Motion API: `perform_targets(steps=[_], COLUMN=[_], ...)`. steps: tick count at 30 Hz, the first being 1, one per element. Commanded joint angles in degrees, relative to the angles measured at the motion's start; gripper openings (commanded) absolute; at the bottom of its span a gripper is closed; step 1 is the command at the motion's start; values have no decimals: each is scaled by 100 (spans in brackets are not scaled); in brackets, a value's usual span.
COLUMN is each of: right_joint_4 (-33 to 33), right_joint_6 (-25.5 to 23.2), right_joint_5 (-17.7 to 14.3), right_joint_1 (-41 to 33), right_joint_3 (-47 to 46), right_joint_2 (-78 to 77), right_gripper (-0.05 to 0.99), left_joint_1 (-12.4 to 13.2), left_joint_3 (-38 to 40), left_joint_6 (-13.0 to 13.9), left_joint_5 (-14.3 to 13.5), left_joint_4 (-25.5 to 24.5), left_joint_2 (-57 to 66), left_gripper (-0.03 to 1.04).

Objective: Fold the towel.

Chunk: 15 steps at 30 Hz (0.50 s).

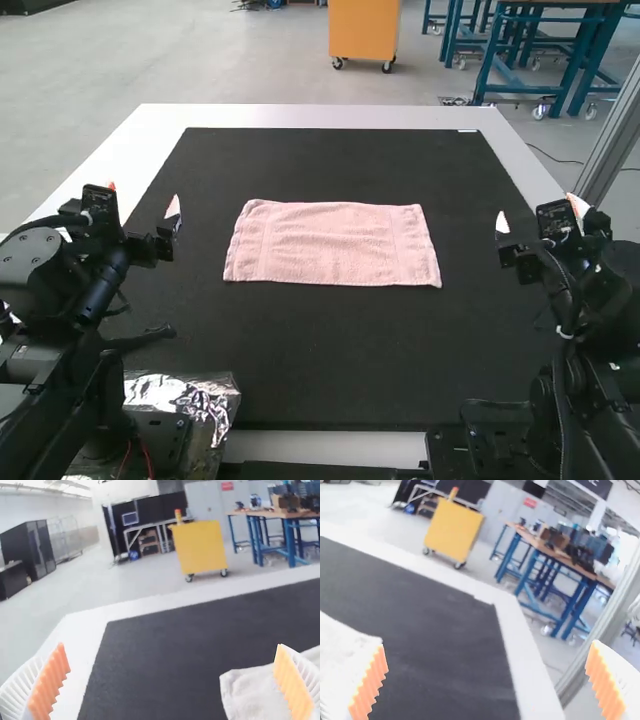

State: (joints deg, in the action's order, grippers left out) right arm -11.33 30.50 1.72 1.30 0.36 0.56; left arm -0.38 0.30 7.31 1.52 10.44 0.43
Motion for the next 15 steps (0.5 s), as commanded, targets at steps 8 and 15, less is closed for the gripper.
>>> perform_targets(steps=[8, 15], right_joint_4=[-422, 685], right_joint_6=[-264, -2066], right_joint_5=[-242, -40], right_joint_1=[72, 55], right_joint_3=[1142, 3137], right_joint_2=[735, 3688], right_gripper=[91, 91], left_joint_1=[-32, -23], left_joint_3=[1254, 3082], left_joint_6=[411, -450], left_joint_5=[-11, 6], left_joint_4=[714, -305], left_joint_2=[871, 3789], left_gripper=[96, 96])
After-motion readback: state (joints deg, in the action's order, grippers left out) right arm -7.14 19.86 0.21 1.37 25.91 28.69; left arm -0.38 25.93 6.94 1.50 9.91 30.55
